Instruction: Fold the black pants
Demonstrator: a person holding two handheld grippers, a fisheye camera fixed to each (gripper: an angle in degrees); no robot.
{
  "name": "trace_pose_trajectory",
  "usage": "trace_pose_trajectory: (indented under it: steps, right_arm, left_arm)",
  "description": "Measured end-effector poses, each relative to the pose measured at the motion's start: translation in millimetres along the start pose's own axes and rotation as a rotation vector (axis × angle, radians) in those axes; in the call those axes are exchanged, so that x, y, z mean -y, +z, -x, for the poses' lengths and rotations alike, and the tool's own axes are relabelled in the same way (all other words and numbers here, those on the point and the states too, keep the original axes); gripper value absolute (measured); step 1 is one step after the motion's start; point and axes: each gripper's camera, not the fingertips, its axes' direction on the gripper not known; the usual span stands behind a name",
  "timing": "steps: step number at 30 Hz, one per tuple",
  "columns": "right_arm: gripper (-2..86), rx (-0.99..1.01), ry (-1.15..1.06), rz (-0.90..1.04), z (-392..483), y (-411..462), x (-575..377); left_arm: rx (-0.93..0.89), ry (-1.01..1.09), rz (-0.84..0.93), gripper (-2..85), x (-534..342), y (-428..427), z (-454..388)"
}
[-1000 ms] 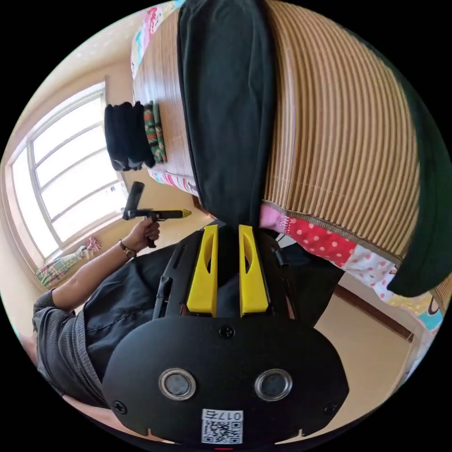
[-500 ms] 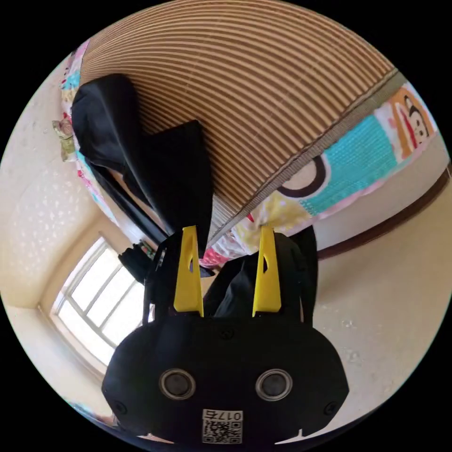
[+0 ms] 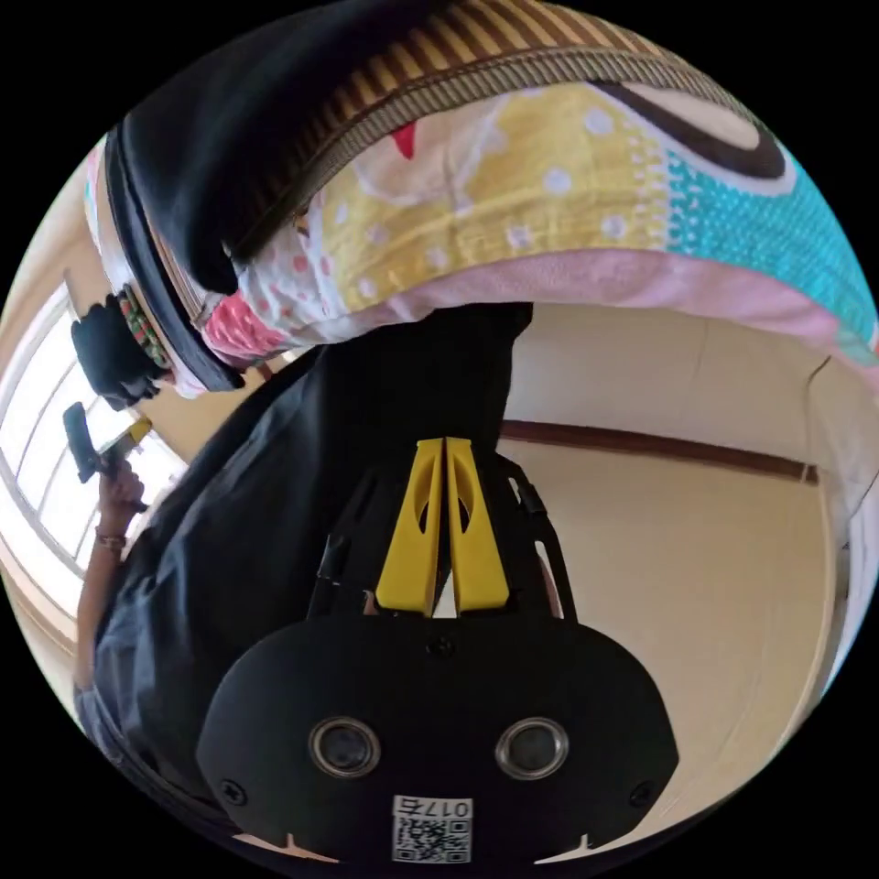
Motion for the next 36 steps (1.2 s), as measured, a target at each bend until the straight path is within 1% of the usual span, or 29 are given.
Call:
trace_pose_trajectory:
  steps: [1,2,3,4,5,6,7,9,11,13,15,17,20,22,24,26,27,29,31,33,36]
  right_arm:
    - [0.5,0.043,-0.035,-0.086,-0.1,-16.1,-7.7]
    - [0.5,0.074,-0.043,-0.130,-1.9,-25.1,-10.9]
    - [0.6,0.147,-0.043,-0.225,-8.8,-44.3,-16.3]
    - [0.6,0.221,-0.025,-0.327,-18.8,-64.3,-21.2]
    - [0.7,0.249,-0.010,-0.381,-23.9,-73.9,-23.6]
    - [0.9,0.278,0.042,-0.478,-34.7,-91.0,-27.5]
    - [1.2,0.268,0.106,-0.551,-43.8,-105.2,-29.7]
    - [1.9,0.210,0.178,-0.619,-52.0,-121.5,-29.0]
    - [3.2,0.170,0.205,-0.617,-56.7,-129.2,-20.8]
    - [7.2,0.098,0.222,-0.522,-59.1,-126.1,-1.9]
    - [9.5,0.025,0.207,-0.469,-55.8,-121.6,5.7]
    - [9.2,-0.031,0.209,-0.451,-53.3,-120.4,4.8]
    - [8.8,-0.033,0.155,-0.448,-49.7,-118.2,-3.3]
    - [7.8,-0.001,0.062,-0.359,-49.0,-106.4,-6.0]
    - [6.3,0.017,0.041,-0.341,-51.5,-100.0,-13.4]
    - [4.8,0.066,0.065,-0.382,-56.2,-104.5,-27.3]
    - [4.3,0.122,0.073,-0.431,-58.0,-111.2,-40.4]
    - [3.8,0.244,0.009,-0.540,-52.8,-125.2,-64.4]
    - [3.4,0.432,-0.150,-0.626,-34.6,-144.0,-92.3]
    - [3.2,0.502,-0.271,-0.640,-12.4,-156.3,-105.7]
    - [3.2,0.531,-0.469,-0.601,35.8,-172.0,-111.6]
  left_arm:
    - [0.004,-0.007,-0.001,-0.1,1.6,6.5,2.1]
    - [0.008,-0.011,0.000,-0.2,3.5,13.4,4.0]
    - [0.010,-0.012,0.001,-0.2,4.4,17.2,4.9]
    - [0.017,-0.018,0.007,-0.2,6.5,25.2,6.7]
    - [0.022,-0.024,0.017,-0.2,8.7,33.9,8.5]
    - [0.024,-0.026,0.022,-0.2,9.8,37.9,9.1]
    - [0.027,-0.031,0.029,-0.2,12.3,46.3,9.8]
    - [0.031,-0.027,0.031,-0.2,16.6,57.4,8.4]
    - [0.038,-0.005,0.027,-0.2,23.3,70.5,3.0]
    - [0.050,0.013,0.027,-0.1,28.7,80.7,-1.0]
    - [0.079,0.023,0.031,0.0,33.3,91.2,-3.7]
    - [0.166,0.030,0.021,0.1,37.0,102.7,-8.1]
    - [0.212,0.052,0.012,0.0,44.9,119.2,-13.3]
    - [0.208,0.081,0.005,0.1,50.9,130.4,-18.5]
    - [0.208,0.102,0.000,0.1,57.7,141.8,-24.6]
    - [0.201,0.125,-0.026,0.3,67.3,151.4,-36.3]
    - [0.195,0.135,-0.041,0.4,69.8,152.1,-40.8]
    - [0.182,0.201,-0.106,1.0,79.9,151.4,-65.9]
    - [0.195,0.262,-0.143,1.8,89.1,150.9,-90.4]
    - [0.206,0.322,-0.172,4.0,100.1,150.8,-116.5]
    - [0.169,0.395,-0.204,9.5,124.3,150.4,-155.3]
